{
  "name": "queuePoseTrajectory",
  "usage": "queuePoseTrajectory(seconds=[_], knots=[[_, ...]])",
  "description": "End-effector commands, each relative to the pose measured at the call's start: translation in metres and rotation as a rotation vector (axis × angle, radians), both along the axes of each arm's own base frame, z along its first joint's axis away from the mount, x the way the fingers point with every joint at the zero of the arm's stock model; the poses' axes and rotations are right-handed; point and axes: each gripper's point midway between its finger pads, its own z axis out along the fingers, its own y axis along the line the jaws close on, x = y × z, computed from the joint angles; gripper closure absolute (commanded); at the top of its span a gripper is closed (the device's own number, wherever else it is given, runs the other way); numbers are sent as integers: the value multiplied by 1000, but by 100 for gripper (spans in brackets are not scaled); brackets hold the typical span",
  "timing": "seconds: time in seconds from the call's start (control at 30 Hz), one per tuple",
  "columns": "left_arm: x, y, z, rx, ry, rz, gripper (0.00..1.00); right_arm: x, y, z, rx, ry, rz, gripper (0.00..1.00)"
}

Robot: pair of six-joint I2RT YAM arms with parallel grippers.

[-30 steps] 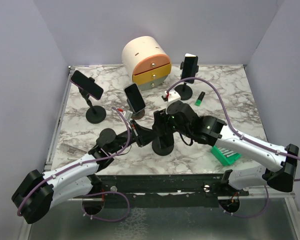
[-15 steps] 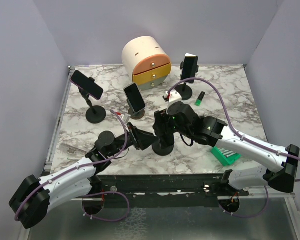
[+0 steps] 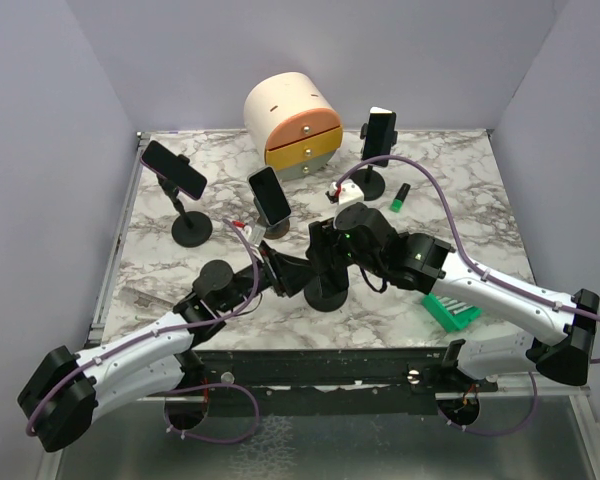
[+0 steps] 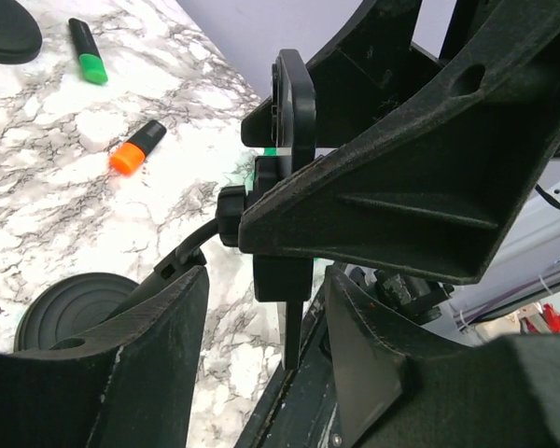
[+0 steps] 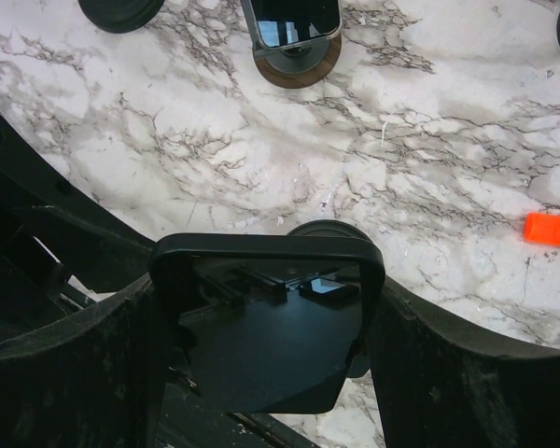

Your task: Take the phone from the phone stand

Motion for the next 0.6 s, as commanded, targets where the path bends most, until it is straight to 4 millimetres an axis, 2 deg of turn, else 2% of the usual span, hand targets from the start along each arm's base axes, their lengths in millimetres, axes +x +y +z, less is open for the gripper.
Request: queuePoseTrajectory(seconds=[0.0,0.4,0.5,0.57], knots=[[6,-6,10,9,-40,20,49,5,-3,4,10,-31,-30,58],[8,-8,12,2,-56,37,65,4,-2,2,16,-23,-32,58],[7,-9,11,2,-49,25,74,5,-2,1,15,-23,-33,58],[6,-10,10,-1,-48,18,86,4,-2,0,13,-22,-32,58]])
